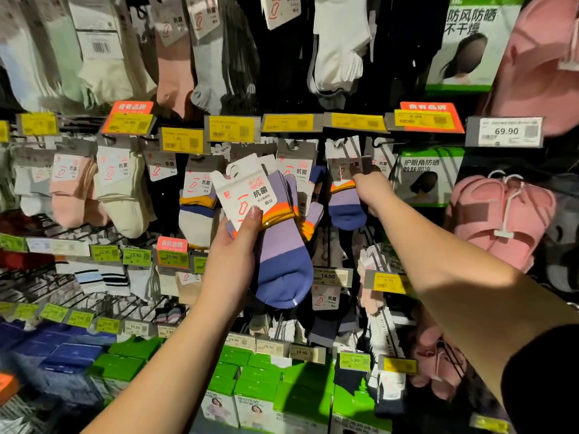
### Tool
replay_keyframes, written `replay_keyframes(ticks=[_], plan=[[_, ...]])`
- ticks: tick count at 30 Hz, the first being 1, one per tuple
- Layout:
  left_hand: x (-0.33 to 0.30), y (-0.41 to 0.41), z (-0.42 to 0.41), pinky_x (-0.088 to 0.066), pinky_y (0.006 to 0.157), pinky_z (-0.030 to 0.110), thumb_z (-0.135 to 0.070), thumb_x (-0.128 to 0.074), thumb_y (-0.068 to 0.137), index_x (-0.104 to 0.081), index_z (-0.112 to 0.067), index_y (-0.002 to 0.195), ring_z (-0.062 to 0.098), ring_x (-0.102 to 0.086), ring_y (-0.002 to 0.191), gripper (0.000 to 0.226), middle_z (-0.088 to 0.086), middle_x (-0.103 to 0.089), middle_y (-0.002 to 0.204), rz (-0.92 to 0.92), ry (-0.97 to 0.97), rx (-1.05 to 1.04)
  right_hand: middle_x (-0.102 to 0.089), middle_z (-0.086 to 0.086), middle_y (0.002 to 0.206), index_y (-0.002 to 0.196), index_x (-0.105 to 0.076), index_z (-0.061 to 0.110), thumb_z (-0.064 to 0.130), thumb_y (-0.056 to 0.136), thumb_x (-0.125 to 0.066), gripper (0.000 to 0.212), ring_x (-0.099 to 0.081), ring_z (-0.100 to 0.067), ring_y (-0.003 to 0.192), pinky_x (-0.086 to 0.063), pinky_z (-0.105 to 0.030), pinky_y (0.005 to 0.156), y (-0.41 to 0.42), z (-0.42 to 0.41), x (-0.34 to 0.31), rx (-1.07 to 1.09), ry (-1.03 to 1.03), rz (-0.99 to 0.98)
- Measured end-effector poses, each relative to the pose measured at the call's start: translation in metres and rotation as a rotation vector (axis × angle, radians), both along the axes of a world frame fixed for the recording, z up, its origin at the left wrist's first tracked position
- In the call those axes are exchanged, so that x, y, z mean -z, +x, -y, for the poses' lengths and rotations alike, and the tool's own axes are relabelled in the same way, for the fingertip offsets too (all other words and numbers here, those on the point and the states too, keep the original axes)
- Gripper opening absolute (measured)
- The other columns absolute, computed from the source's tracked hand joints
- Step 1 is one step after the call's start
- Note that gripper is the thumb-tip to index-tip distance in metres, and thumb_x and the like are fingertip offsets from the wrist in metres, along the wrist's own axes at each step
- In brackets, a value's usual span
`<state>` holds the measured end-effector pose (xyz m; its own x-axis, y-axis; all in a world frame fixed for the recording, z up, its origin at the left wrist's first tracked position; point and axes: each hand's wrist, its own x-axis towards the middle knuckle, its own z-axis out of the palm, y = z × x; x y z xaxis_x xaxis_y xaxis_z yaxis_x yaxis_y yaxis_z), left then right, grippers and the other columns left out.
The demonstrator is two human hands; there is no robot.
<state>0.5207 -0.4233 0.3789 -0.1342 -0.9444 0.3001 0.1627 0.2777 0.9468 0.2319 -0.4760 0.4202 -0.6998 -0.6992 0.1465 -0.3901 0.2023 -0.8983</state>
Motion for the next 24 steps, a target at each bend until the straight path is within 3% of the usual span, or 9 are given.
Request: replay_keyframes(ticks=[5, 9, 14, 16, 19, 20, 24], plan=[[0.001, 0.001, 0.002, -0.052, 0.095, 0.037, -0.058, -0.062, 0.087, -0.064, -0.025, 0.12, 0.005, -0.068, 0.106, 0.047, -0.016, -0.074, 0.11, 0.012, -0.004, 0.002, -0.055, -0.016, 0.105, 0.126, -0.055, -0.002, 0.027, 0.101, -0.045, 0.04, -0.052, -0.03, 0.092, -0.039, -0.033, 0.077, 0.001, 0.007, 0.005, 0.002, 0.023, 0.03], [0.004, 0.004, 0.003, -0.051, 0.09, 0.033, -0.065, -0.062, 0.084, -0.063, -0.027, 0.125, 0.005, -0.067, 0.109, 0.056, -0.017, -0.073, 0.113, 0.022, -0.027, 0.014, -0.059, -0.016, 0.128, 0.135, -0.05, 0.003, 0.041, 0.098, -0.054, 0.053, -0.056, -0.032, 0.111, -0.045, -0.034, 0.089, -0.001, 0.003, 0.019, 0.01, -0.03, 0.077], [0.008, 0.006, 0.004, -0.049, 0.086, 0.027, -0.057, -0.059, 0.09, -0.063, -0.027, 0.124, -0.002, -0.067, 0.104, 0.046, -0.019, -0.073, 0.111, 0.035, -0.034, 0.015, -0.055, -0.014, 0.137, 0.14, -0.043, 0.006, 0.043, 0.098, -0.058, 0.058, -0.054, -0.031, 0.123, -0.039, -0.029, 0.086, 0.006, -0.011, 0.045, 0.055, -0.064, 0.103], [0.009, 0.006, 0.003, -0.05, 0.076, 0.017, -0.052, -0.058, 0.095, -0.063, -0.027, 0.123, -0.009, -0.066, 0.096, 0.038, -0.023, -0.073, 0.105, 0.043, -0.027, 0.018, -0.06, -0.008, 0.123, 0.132, -0.051, 0.009, 0.038, 0.098, -0.058, 0.045, -0.056, -0.03, 0.118, -0.039, -0.029, 0.084, 0.018, -0.024, 0.052, 0.066, -0.119, 0.133], [0.013, 0.002, 0.001, -0.045, 0.062, 0.005, -0.042, -0.055, 0.097, -0.063, -0.03, 0.115, -0.015, -0.065, 0.085, 0.023, -0.031, -0.072, 0.091, 0.056, -0.004, 0.028, -0.061, 0.006, 0.092, 0.096, -0.059, 0.022, 0.03, 0.099, -0.054, 0.01, -0.06, -0.022, 0.101, -0.045, -0.038, 0.085, 0.046, -0.047, 0.059, 0.012, -0.222, 0.171], [0.014, 0.001, 0.0, -0.045, 0.062, 0.004, -0.042, -0.055, 0.097, -0.063, -0.029, 0.114, -0.013, -0.066, 0.086, 0.023, -0.031, -0.072, 0.091, 0.055, 0.004, 0.036, -0.061, 0.008, 0.09, 0.092, -0.059, 0.025, 0.029, 0.1, -0.053, 0.01, -0.061, -0.018, 0.093, -0.047, -0.041, 0.085, 0.058, -0.056, 0.059, -0.032, -0.258, 0.184], [0.02, -0.004, -0.002, -0.049, 0.079, 0.018, -0.047, -0.067, 0.091, -0.063, -0.025, 0.121, -0.006, -0.067, 0.099, 0.038, -0.022, -0.074, 0.105, 0.047, 0.01, 0.066, -0.062, 0.014, 0.079, 0.093, -0.062, 0.026, 0.029, 0.104, -0.048, 0.018, -0.055, -0.003, 0.071, -0.044, -0.025, 0.071, 0.11, -0.094, 0.055, -0.244, -0.415, 0.227]])
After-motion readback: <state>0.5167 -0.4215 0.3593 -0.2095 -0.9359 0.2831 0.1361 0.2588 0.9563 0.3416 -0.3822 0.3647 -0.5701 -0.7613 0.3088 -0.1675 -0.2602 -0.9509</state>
